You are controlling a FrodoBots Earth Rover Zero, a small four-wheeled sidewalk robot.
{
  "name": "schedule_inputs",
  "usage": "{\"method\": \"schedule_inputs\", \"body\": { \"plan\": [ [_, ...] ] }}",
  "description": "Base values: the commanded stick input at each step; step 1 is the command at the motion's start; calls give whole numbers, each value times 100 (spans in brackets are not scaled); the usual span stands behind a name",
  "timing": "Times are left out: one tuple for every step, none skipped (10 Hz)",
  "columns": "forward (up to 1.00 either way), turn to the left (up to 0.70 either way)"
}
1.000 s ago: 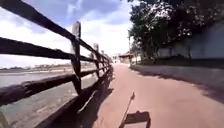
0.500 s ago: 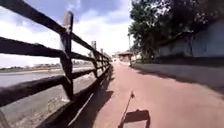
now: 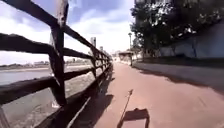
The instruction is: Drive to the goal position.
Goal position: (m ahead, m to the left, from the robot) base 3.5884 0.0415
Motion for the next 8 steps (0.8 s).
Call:
{"method": "schedule_inputs", "body": {
  "plan": [
    [70,-8],
    [70,-8],
    [70,-8],
    [70,-8],
    [70,-8],
    [70,-8],
    [70,-8],
    [70,-8]
  ]
}}
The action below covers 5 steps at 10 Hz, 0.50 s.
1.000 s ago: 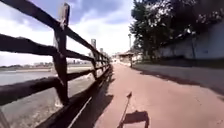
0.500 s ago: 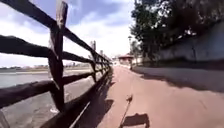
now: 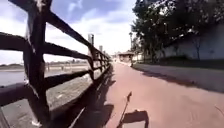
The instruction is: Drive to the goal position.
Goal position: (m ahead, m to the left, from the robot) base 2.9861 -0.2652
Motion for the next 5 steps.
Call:
{"method": "schedule_inputs", "body": {
  "plan": [
    [70,-8],
    [70,-8],
    [70,-8],
    [70,-8],
    [70,-8]
  ]
}}
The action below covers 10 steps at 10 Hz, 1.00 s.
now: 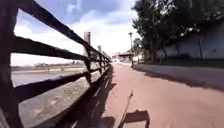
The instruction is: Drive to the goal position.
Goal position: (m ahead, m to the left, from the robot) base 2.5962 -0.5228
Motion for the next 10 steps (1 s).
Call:
{"method": "schedule_inputs", "body": {
  "plan": [
    [70,-8],
    [70,-8],
    [70,-8],
    [70,-8],
    [70,-8],
    [70,-8],
    [70,-8],
    [70,-8],
    [70,-8],
    [70,-8]
  ]
}}
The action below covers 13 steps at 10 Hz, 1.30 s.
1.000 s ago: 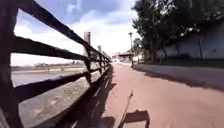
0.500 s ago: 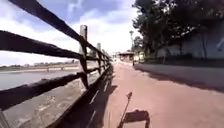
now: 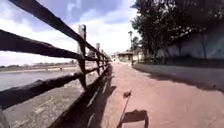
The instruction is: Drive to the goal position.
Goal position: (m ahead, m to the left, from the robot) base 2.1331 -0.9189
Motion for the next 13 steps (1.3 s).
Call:
{"method": "schedule_inputs", "body": {
  "plan": [
    [70,-8],
    [70,-8],
    [70,-8],
    [70,-8],
    [70,-8],
    [70,-8],
    [70,-8],
    [70,-8],
    [70,-8],
    [70,-8],
    [70,-8],
    [70,-8],
    [14,-58]
  ]
}}
